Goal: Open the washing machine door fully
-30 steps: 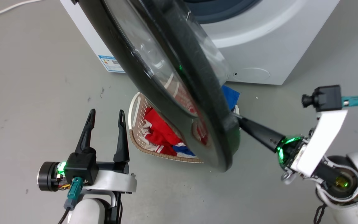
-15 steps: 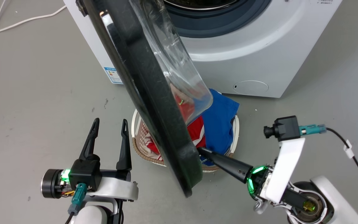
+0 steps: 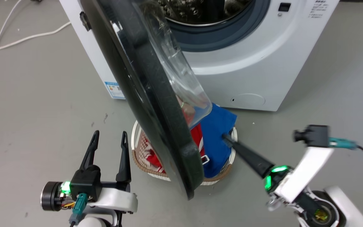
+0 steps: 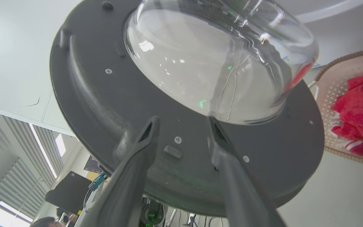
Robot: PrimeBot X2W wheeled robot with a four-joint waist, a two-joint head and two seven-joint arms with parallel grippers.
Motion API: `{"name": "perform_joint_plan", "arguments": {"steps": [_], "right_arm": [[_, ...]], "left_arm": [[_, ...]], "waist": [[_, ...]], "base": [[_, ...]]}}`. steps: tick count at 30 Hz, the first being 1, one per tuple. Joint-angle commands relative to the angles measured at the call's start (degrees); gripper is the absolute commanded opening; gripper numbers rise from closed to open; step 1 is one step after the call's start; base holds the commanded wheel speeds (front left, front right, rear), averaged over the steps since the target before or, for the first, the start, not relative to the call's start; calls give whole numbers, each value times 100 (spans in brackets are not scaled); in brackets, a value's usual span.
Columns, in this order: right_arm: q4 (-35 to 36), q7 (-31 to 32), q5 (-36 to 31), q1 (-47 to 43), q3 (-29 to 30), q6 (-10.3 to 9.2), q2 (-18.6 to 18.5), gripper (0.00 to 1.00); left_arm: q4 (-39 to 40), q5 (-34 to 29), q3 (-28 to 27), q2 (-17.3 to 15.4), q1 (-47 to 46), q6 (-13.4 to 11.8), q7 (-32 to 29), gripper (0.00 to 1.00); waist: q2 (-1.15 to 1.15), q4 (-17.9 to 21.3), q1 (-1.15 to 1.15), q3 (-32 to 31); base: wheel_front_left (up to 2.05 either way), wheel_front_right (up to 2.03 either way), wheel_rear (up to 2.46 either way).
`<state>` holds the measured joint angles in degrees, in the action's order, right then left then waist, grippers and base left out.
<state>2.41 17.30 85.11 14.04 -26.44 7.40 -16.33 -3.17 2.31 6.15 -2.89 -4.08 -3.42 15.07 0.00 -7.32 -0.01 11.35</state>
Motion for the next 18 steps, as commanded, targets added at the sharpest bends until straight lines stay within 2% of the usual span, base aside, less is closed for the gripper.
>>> {"name": "perform_joint_plan", "arguments": {"steps": [1,6,10,13,15,18], "right_arm": [[49,-232,-131,-76,81,17,-47,100],[-34,-1642,-907,-258,376,17,-212,100],[-437,-2976,-1940,-382,606,17,-336,100],[-652,-3229,-2675,-467,1015,16,-242,100],[-637,-3249,-3052,-597,1484,16,47,100],[-383,-3247,-3986,-811,2151,16,371,100]], "left_arm": [[-10,-21,-33,1,78,23,16,100],[-33,-74,-98,0,233,64,16,100],[-46,-85,-157,-2,385,81,16,100],[-33,-102,-195,-2,487,83,16,100],[-22,-115,-222,-6,547,86,16,100],[-3,-117,-236,-5,614,89,16,100]], "waist": [[0,52,1,-98],[0,161,1,-354],[0,246,1,-565],[0,312,1,-694],[0,351,1,-764],[0,387,1,-838]], "base": [[0,0,0],[0,0,0],[0,0,0],[0,0,0],[0,0,0],[0,0,0]]}}
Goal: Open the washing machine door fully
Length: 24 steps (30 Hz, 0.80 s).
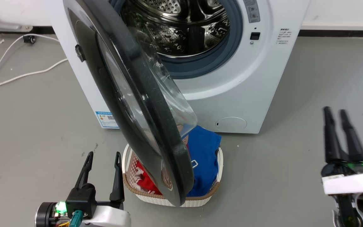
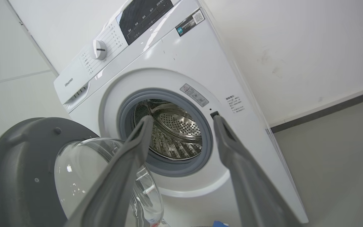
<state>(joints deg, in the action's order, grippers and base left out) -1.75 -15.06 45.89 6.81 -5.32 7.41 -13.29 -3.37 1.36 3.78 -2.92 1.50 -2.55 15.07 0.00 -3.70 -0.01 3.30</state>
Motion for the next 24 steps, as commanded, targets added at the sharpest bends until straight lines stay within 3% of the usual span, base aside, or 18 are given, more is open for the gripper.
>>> {"name": "perform_joint_plan", "arguments": {"steps": [1,5,10,24], "right_arm": [[152,-12,-356,-171,233,15,199,100],[599,-12,-1372,-497,697,15,578,100],[884,-13,-2335,-897,783,15,740,100],[806,-14,-3176,-1714,1051,14,1045,100]], "left_arm": [[22,-21,-5,-3,67,3,16,100],[38,-31,-24,-3,123,-2,16,100],[51,-32,-29,-2,167,-11,16,100],[76,-62,-13,0,235,-47,16,100]], "waist": [[0,34,1,-49],[0,60,1,-117],[0,67,1,-187],[0,2,1,-288]], "base": [[0,0,0],[0,0,0],[0,0,0],[0,0,0]]}}
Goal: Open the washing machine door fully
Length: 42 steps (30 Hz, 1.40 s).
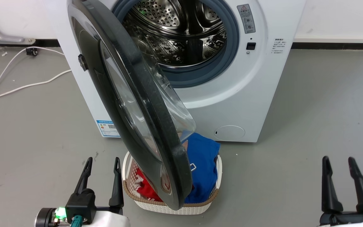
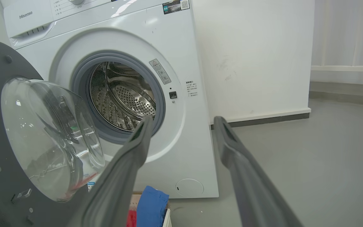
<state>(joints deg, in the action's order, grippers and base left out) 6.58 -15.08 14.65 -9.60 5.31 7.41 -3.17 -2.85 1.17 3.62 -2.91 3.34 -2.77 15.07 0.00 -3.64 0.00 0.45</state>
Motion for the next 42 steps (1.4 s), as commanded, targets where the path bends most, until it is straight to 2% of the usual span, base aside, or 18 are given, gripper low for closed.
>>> {"name": "perform_joint_plan", "arguments": {"steps": [1,14,21,22,23,28,33,42], "right_arm": [[-58,-12,-92,-111,-28,14,32,100],[-326,-12,-103,-195,-64,14,37,100],[-371,-12,-145,-162,-102,14,38,100],[-376,-12,-151,-158,-102,14,38,100],[-380,-12,-139,-145,-107,14,38,100],[-353,-12,-244,-138,-165,14,37,100],[-346,-12,-263,-102,-198,14,37,100],[-371,-12,-246,-54,-275,14,37,100]], "left_arm": [[29,-46,6,-1,54,-29,16,100],[126,-52,14,-1,109,25,16,100],[81,-59,-32,-2,106,-74,16,100],[81,-81,-52,-6,97,-112,16,94],[131,-100,-85,-20,62,-162,16,0],[487,-180,-192,-157,-132,-278,15,0],[1215,-329,-209,-337,-430,-417,15,0],[2352,-521,171,-600,-848,-451,15,0]], "waist": [[0,-7,0,-7],[0,-5,0,-29],[0,-1,0,-46],[0,-2,0,-48],[0,-4,0,-54],[0,-34,0,-63],[0,-59,0,-63],[0,-26,0,-55]], "base": [[0,0,0],[0,0,0],[0,0,0],[0,0,0],[0,0,0],[0,0,0],[0,0,0],[0,0,0]]}}
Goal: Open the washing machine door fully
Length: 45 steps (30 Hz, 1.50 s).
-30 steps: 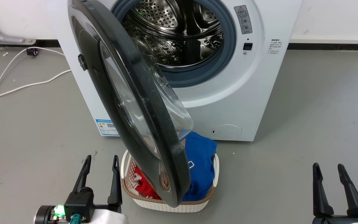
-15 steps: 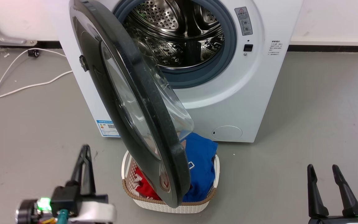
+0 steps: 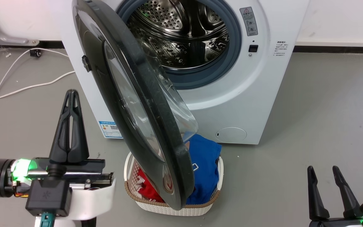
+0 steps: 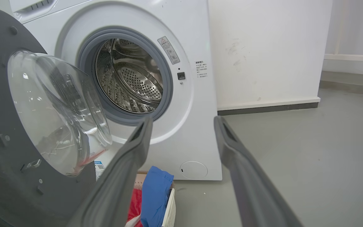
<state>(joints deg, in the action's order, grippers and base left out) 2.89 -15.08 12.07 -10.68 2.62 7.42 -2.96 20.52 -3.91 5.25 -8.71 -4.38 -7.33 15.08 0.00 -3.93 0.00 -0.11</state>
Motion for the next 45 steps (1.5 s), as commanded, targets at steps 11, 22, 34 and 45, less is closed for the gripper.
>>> {"name": "perform_joint_plan", "arguments": {"steps": [11,22,34,45], "right_arm": [[-35,-12,53,76,-56,13,16,100],[-57,-12,51,123,-87,13,15,100],[-106,-12,48,293,-177,13,15,100],[-149,-12,32,420,-141,13,15,100]], "left_arm": [[581,-181,1148,-110,-330,339,13,0],[262,-94,2491,107,-448,801,13,0],[-863,150,3285,231,-335,974,13,0],[-1664,441,3017,162,-120,664,14,0]], "waist": [[0,16,0,19],[0,12,0,96],[0,126,0,326],[0,157,0,562]], "base": [[0,0,0],[0,0,0],[0,0,0],[0,0,0]]}}
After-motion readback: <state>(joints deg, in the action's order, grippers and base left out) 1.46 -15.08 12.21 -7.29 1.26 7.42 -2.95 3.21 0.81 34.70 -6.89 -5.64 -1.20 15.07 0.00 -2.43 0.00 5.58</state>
